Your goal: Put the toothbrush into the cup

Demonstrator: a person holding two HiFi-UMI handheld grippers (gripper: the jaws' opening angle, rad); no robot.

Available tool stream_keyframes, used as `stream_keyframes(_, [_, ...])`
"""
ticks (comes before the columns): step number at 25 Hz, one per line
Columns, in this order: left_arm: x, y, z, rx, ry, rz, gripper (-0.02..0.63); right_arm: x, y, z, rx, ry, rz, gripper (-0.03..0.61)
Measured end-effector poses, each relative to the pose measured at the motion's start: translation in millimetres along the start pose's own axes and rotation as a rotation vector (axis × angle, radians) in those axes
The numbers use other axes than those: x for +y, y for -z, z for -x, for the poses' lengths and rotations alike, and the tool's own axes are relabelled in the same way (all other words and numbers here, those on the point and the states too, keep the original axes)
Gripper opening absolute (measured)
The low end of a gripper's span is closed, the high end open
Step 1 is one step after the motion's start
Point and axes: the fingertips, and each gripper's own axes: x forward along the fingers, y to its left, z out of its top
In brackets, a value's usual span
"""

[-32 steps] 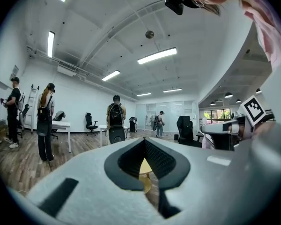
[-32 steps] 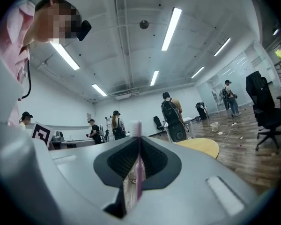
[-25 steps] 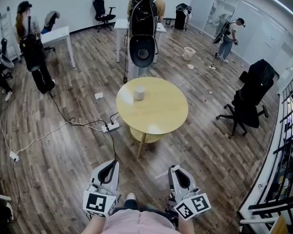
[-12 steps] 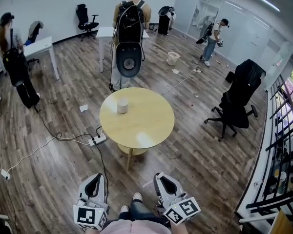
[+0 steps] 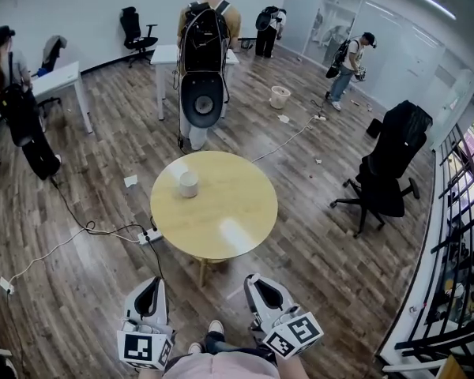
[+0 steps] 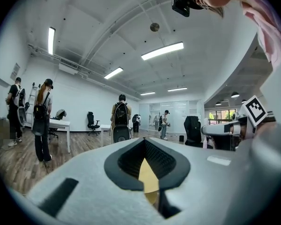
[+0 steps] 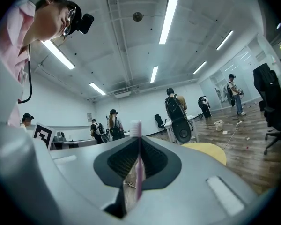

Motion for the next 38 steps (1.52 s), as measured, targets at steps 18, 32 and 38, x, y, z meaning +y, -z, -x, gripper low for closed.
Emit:
stream_keyframes(18, [2,0,-67,-0.013,-0.052,-0.011,-0.003,-59,-2,-47,0.019,-0.065,-0.017,0.023])
stream_keyframes(32, [65,-15,-143,-0.007,0.007,-0.005,-0.003,-74,-17,-137,0.012,-0.026,-0.013,0.023])
stream_keyframes(38, [99,-18,-167,-0.005,0.017,-0.003,-0.003,-72,-20,-176,0.008,-0.019,-0.009,0.023])
